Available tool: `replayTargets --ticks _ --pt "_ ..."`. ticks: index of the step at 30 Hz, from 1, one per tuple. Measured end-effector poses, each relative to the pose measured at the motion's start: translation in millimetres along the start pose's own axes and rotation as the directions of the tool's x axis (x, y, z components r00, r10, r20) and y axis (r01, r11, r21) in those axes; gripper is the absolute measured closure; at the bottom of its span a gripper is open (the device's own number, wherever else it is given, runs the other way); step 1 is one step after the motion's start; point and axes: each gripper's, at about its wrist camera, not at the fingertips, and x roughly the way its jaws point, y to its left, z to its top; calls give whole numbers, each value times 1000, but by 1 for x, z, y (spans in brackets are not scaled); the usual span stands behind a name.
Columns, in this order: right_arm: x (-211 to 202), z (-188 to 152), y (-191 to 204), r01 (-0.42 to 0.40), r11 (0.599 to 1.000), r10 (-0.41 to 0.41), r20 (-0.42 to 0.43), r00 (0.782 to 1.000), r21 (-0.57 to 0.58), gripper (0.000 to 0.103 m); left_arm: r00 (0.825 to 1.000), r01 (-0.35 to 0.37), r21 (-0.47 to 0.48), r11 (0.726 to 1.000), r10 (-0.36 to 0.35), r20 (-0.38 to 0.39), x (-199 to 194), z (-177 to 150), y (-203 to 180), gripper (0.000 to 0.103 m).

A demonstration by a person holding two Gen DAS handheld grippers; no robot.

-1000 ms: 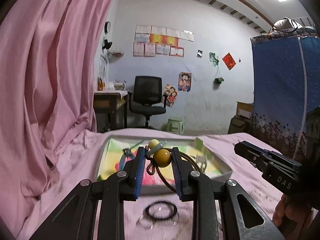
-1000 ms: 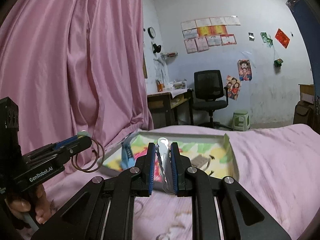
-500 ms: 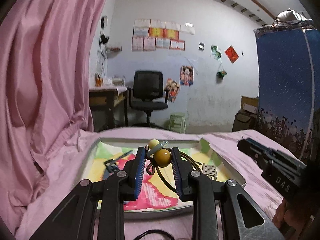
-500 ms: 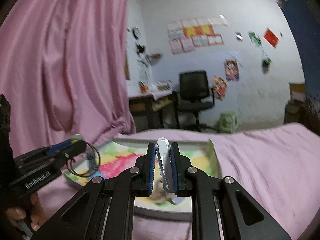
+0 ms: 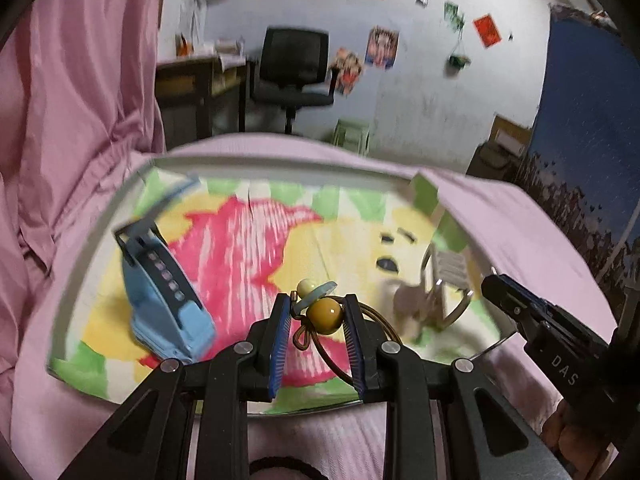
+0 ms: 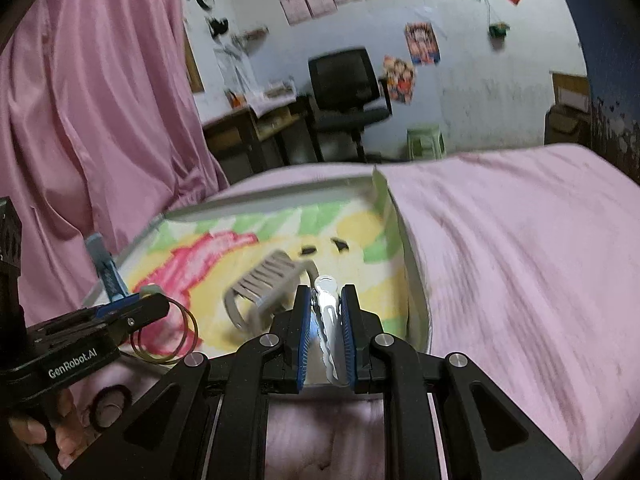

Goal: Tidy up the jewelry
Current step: 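Lower the white clip into the tray with the right tool while the left tool drops the hair tie there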

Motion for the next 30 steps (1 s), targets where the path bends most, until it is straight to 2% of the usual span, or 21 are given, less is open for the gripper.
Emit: replayTargets --ticks 4,10,13,14,16,17,19,21,23,24,27,30 --pt "13 -4 -1 5 1000 -5 -57 998 0 89 998 -9 2 1000 9 -61 12 -3 0 78" --pt "18 -7 3 8 1000 -10 -86 996 -21 89 996 -11 5 1000 12 -91 16 -2 0 78" --pt "17 -5 2 -3 1000 2 -85 996 -15 84 996 -13 0 1000 13 -93 16 0 1 77" --pt "15 -5 2 -2 1000 1 -82 997 -14 78 996 -18 -3 1000 17 -91 15 0 1 77" --pt "10 -4 1 3 1000 -4 -67 998 -13 66 997 -9 -19 1000 7 -78 10 2 4 70" --pt "6 -4 2 5 1000 -6 -53 999 -14 65 998 -3 -30 1000 1 -63 6 2 5 65" --pt "-3 -2 3 13 1000 -13 -27 1000 -22 65 1000 -1 -50 999 1 -18 -6 2 9 40" --pt "-17 1 6 23 999 -22 16 1000 -34 62 999 -2 -69 998 5 48 -23 1 13 37" --pt "-32 3 7 26 999 -23 63 998 -40 50 996 0 -74 997 7 86 -38 2 16 37" --pt "-42 4 9 24 999 -20 94 995 -42 47 995 -4 -76 997 11 100 -44 2 17 35" --pt "-65 5 12 -10 999 15 143 990 -40 37 986 -20 -78 997 33 162 -68 -2 20 23" --pt "-88 5 16 -23 999 32 197 980 -45 23 974 -23 -85 996 42 224 -91 -7 22 15"
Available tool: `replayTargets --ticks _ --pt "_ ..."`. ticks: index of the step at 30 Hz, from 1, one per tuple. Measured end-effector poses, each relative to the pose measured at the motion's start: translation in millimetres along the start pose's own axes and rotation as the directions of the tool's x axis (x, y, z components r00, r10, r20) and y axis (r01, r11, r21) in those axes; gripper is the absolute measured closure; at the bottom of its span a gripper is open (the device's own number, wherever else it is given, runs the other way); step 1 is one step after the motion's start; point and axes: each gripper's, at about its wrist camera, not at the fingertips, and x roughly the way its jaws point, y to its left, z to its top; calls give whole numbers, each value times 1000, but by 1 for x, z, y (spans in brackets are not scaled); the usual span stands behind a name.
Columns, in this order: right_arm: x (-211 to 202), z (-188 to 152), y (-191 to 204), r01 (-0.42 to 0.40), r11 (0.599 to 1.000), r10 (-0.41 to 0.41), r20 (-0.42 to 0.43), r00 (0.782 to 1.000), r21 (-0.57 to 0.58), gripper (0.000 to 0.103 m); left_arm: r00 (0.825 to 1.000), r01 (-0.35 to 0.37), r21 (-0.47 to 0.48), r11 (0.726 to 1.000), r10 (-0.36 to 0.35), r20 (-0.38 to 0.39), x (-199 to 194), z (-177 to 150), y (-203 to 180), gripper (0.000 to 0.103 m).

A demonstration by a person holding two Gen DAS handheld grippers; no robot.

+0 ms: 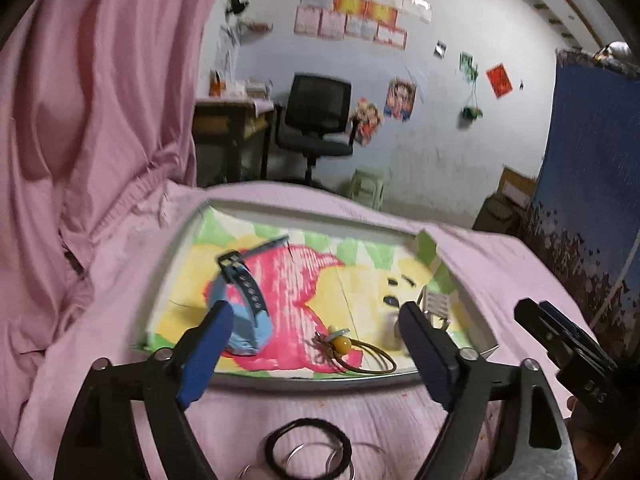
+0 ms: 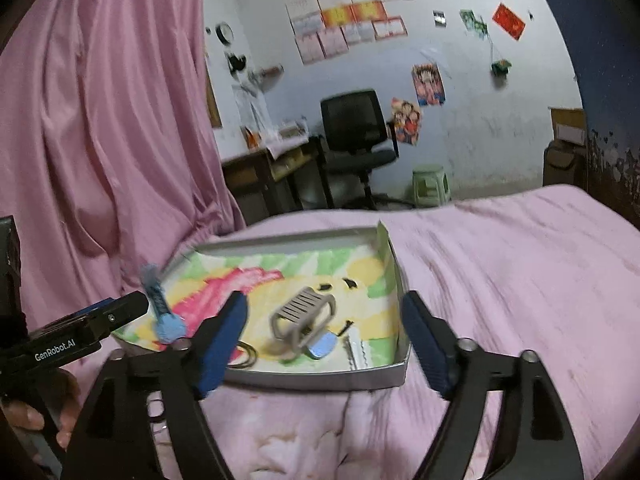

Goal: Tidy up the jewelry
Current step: 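Lower the white clip into the tray with the right tool while the left tool drops the hair tie there, then withdraw both open tools back toward the remaining items on the bed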

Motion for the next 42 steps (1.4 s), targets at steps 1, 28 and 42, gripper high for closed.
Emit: replayTargets --ticks 1,28,42 --pt "-8 0 2 -6 1000 6 19 1000 -4 18 1000 -2 -5 1000 3 21 -8 -1 1 12" --pt "-132 -44 23 -23 985 37 76 996 -170 1 980 -23 105 994 2 197 -132 -81 12 0" --pt "-87 -74 26 -80 972 35 -201 979 -222 1 999 -16 162 987 21 -28 -95 -102 29 0"
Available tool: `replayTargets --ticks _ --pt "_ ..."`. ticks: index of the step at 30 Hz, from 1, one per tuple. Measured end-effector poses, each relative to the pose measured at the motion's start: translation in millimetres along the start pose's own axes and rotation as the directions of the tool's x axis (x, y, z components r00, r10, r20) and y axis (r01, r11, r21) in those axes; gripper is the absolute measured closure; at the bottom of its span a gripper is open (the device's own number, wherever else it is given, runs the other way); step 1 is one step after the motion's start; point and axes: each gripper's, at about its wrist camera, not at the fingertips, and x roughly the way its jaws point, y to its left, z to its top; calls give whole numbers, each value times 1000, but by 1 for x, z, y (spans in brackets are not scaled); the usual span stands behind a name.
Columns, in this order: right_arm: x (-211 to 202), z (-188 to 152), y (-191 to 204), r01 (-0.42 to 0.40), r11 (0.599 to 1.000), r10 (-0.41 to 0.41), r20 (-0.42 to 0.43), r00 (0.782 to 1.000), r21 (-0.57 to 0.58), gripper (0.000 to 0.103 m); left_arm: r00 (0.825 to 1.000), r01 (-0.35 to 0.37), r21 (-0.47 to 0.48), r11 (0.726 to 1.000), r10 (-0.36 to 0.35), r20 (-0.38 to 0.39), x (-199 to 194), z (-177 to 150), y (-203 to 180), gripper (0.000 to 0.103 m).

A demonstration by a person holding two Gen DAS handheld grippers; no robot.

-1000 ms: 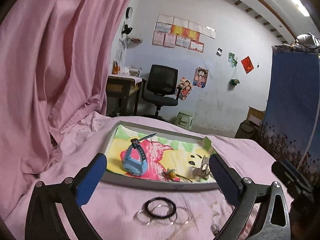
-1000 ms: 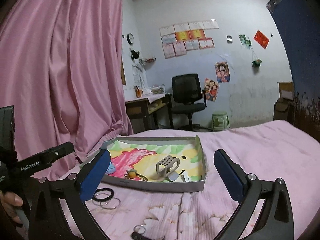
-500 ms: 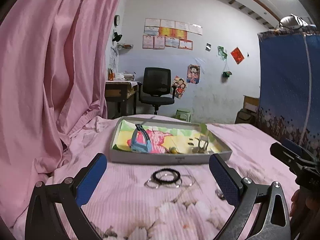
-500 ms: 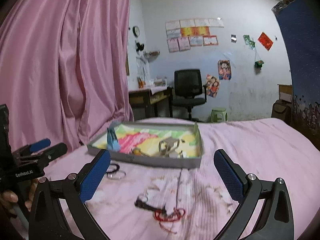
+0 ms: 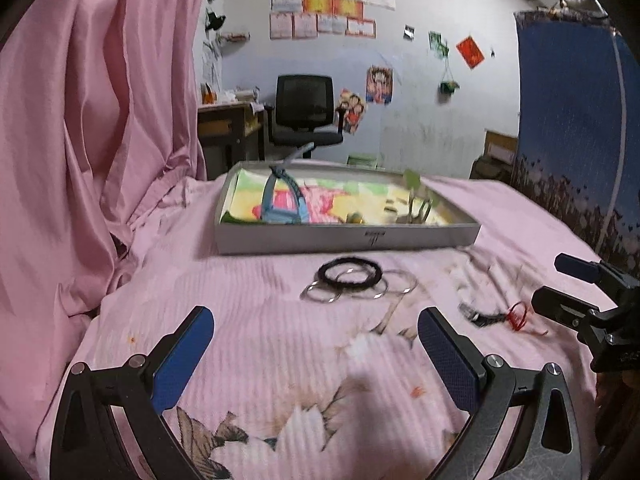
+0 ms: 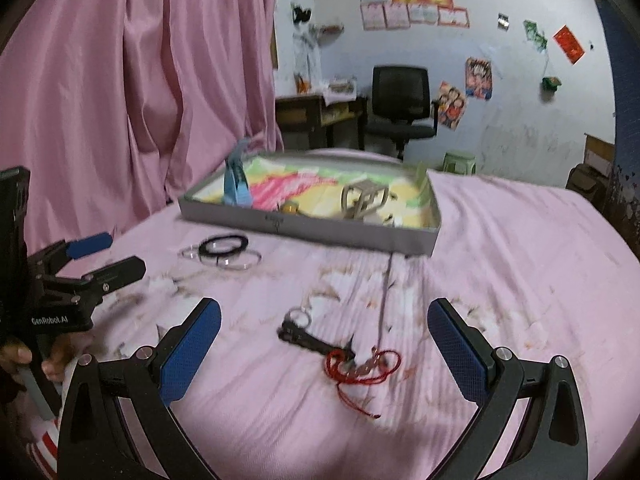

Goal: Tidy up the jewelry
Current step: 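Withdraw both open tools back toward the remaining items on the bed, then grasp the silver key ring with the right tool while the left tool grasps a silver bangle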

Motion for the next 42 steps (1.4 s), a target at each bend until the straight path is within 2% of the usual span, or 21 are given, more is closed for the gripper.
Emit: replayTargets --ticks 4,11,12,14,15,17,19,23,28,31,36,38,42 --pt "11 -3 1 -3 1000 4 -57 998 14 1 999 -2 19 1000 3 -41 7 -3 -1 0" --pt "27 -5 2 -48 999 50 -107 993 27 3 994 32 -9 999 -33 -109 25 1 7 0" --pt "29 -4 4 -54 998 56 -112 992 19 5 993 34 -8 999 -35 -115 27 3 9 0" --pt "33 -2 7 -63 998 63 -119 991 7 17 992 35 0 999 -35 -120 31 6 12 0" --pt "37 -1 10 -69 998 69 -127 989 0 20 992 39 0 999 -39 -123 34 7 13 1" --pt "43 2 12 -77 997 75 -140 987 -9 26 990 52 -7 999 -53 -129 39 11 18 5" --pt "50 5 14 -81 997 78 -151 985 -15 28 987 69 -20 997 -71 -144 46 14 21 15" --pt "60 10 13 -88 996 87 -160 983 -1 38 977 109 -54 993 -117 -179 61 21 26 27" --pt "68 9 12 -92 996 93 -182 979 15 50 962 152 -49 987 -159 -221 78 29 23 42" --pt "73 6 14 -82 997 83 -217 973 13 55 950 162 -29 986 -163 -266 89 28 17 43" --pt "77 3 16 -65 998 67 -255 965 19 55 949 174 -26 984 -175 -264 91 26 17 43" --pt "78 3 15 -68 997 71 -257 964 23 60 947 183 -33 983 -185 -261 91 25 19 45" --pt "77 2 16 -90 995 95 -263 960 30 68 944 206 -30 978 -206 -257 90 25 17 56"
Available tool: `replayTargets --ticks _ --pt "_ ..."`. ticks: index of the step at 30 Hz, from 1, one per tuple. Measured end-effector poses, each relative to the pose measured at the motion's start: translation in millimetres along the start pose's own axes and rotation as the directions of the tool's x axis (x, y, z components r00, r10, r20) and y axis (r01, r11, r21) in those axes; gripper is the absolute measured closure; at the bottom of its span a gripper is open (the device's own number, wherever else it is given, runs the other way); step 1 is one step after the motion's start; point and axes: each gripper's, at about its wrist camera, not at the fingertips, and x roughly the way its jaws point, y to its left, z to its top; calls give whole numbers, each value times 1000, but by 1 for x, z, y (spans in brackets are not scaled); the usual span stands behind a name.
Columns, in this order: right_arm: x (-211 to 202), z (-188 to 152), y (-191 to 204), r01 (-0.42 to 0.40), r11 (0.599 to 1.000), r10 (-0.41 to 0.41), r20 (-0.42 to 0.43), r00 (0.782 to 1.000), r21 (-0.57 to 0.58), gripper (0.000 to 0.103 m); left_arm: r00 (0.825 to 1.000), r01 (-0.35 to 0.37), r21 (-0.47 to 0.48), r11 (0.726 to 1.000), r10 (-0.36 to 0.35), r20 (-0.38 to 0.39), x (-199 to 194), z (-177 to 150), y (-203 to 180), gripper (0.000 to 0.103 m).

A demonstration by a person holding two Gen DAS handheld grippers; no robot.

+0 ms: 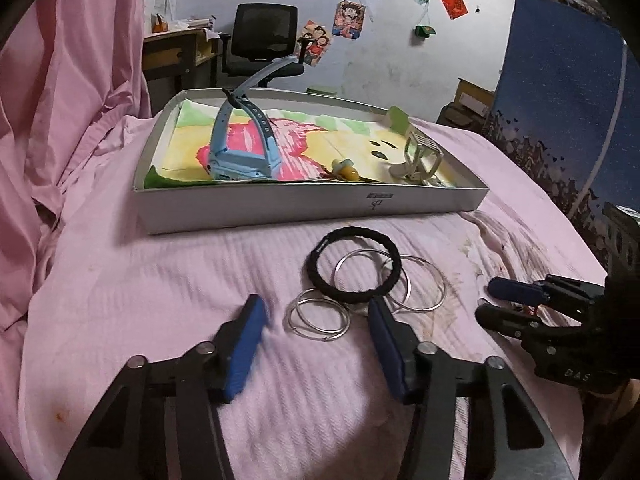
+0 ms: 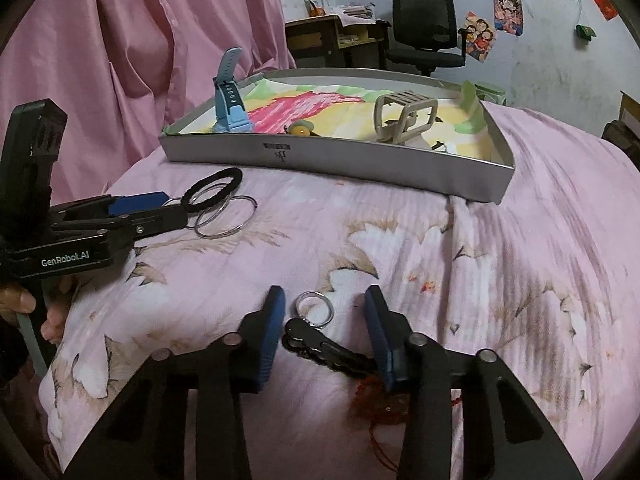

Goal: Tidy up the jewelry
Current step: 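Grasp the silver key ring with the right tool while the left tool grasps a silver bangle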

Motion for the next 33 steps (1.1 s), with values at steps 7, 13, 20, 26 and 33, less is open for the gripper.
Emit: replayTargets --ticks 7,13,20,26,33 --pt "7 0 2 -41 999 41 -9 999 4 85 1000 17 26 1000 -17 0 0 -3 -7 75" --pt "5 0 4 -47 999 47 16 999 -4 85 1000 1 37 999 -2 28 -8 -8 -11 75" --pt "-15 -1 14 -34 998 41 120 992 -56 85 992 -46 83 996 36 117 -33 -22 -26 75" --pt "-35 1 20 -20 996 40 221 974 -88 85 978 -70 100 993 49 201 -51 -26 -34 75" --pt "-53 7 21 -18 996 47 329 943 -90 85 957 -90 100 991 58 284 -71 -21 -43 75"
